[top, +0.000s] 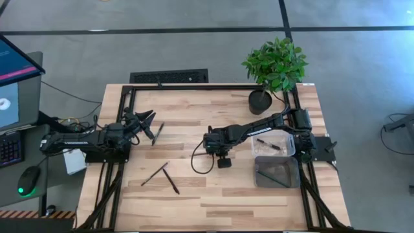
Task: Sort pens & pencils
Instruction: Put the brown pencil into the black transparent bin
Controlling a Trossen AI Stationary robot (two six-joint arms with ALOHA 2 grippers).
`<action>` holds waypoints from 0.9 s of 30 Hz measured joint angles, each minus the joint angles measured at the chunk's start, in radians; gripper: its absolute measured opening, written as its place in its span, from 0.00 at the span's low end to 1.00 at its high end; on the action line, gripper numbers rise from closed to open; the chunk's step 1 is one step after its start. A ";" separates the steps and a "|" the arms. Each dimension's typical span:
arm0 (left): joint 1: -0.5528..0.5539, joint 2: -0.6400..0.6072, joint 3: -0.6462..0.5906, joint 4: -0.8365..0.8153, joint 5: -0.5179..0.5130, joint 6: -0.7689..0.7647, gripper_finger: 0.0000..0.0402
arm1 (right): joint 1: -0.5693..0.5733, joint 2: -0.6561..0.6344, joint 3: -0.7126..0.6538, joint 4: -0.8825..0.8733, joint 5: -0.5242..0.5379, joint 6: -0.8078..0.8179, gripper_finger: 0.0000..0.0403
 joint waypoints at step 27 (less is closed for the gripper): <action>0.000 0.000 0.000 0.000 0.000 0.000 0.18 | 0.033 -0.044 -0.003 -0.120 -0.006 0.095 0.08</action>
